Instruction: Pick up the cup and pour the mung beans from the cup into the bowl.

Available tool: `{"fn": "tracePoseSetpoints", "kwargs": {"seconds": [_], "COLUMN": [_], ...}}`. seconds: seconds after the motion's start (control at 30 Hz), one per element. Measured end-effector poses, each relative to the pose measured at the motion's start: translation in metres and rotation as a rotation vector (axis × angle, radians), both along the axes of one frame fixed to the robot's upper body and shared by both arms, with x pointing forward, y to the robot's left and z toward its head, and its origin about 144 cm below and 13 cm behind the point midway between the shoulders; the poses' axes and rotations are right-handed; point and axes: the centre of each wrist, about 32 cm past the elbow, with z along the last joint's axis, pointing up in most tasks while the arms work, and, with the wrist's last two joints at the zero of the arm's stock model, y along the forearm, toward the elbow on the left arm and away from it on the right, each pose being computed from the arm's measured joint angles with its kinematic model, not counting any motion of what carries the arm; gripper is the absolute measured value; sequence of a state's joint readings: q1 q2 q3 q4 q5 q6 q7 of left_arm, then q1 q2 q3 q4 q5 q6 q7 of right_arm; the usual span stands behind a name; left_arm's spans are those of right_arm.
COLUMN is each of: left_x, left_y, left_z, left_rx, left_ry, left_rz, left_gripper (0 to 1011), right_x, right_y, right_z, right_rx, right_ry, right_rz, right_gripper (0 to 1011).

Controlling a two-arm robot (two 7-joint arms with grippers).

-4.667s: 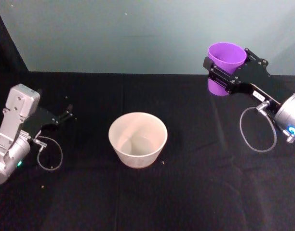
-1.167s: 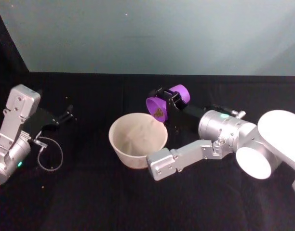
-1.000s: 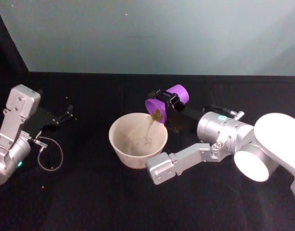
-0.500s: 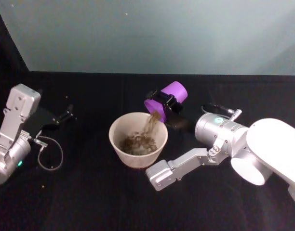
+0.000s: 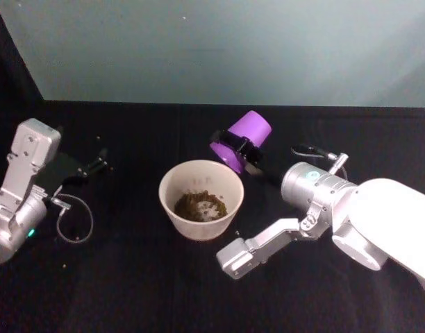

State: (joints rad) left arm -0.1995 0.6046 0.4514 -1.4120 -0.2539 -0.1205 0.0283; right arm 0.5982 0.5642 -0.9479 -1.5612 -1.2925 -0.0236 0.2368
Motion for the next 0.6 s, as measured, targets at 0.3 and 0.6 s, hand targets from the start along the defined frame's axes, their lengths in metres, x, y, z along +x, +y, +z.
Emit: {"fn": "tracePoseSetpoints", "kwargs": {"seconds": [0.3,0.6], "left_x": [0.0,0.0], "left_y": [0.0,0.0], "left_z": [0.0,0.0], "left_rx": [0.0,0.0], "left_ry": [0.0,0.0], "left_rz": [0.0,0.0], "left_gripper": [1000,1000], "right_x": [-0.0018,-0.0038], "right_y": [0.0,-0.0078], "right_z": [-0.0014,0.0016], "right_rx": [-0.027,0.077], "right_ry": [-0.046,-0.015], "right_rz": [0.009,0.0], "right_gripper": [746,746]}}
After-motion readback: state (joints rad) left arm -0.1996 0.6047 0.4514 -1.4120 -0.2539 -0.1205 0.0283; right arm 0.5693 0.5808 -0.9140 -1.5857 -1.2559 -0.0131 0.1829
